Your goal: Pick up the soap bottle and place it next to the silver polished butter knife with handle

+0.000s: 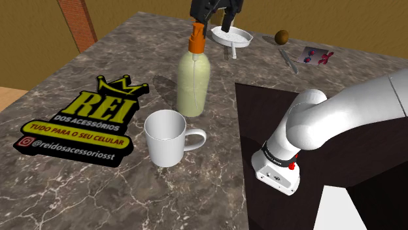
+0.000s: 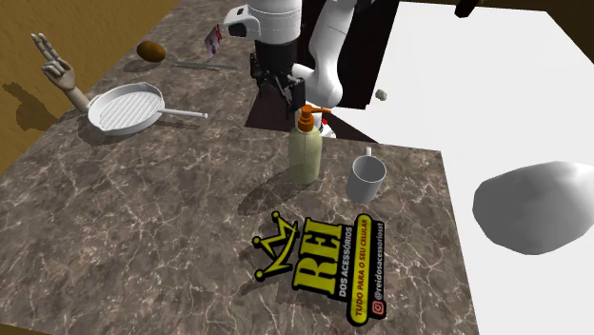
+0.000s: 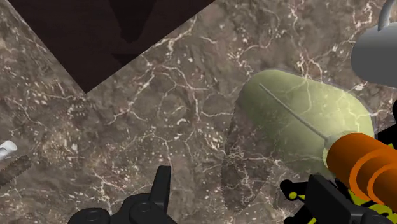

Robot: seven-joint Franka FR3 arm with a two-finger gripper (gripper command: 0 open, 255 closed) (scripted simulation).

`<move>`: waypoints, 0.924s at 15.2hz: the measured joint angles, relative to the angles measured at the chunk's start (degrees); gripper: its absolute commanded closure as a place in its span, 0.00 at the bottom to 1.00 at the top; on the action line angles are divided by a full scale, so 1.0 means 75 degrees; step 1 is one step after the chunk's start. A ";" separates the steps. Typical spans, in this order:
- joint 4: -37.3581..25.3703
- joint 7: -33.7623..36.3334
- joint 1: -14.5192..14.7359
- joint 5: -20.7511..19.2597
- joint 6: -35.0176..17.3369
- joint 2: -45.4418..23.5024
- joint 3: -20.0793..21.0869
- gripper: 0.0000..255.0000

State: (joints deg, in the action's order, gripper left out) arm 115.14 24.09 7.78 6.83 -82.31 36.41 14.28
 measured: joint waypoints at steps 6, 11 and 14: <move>-0.1523 0.0852 0.0082 0.0210 0.0466 -0.0850 0.0766 0.00; -0.1233 0.1001 0.0127 0.0288 0.0146 -0.0841 0.0934 0.00; -0.0834 0.0965 0.0151 0.0323 -0.0122 -0.0710 0.0931 0.00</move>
State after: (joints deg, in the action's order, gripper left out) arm 108.89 31.33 8.92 9.26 -83.22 31.08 21.27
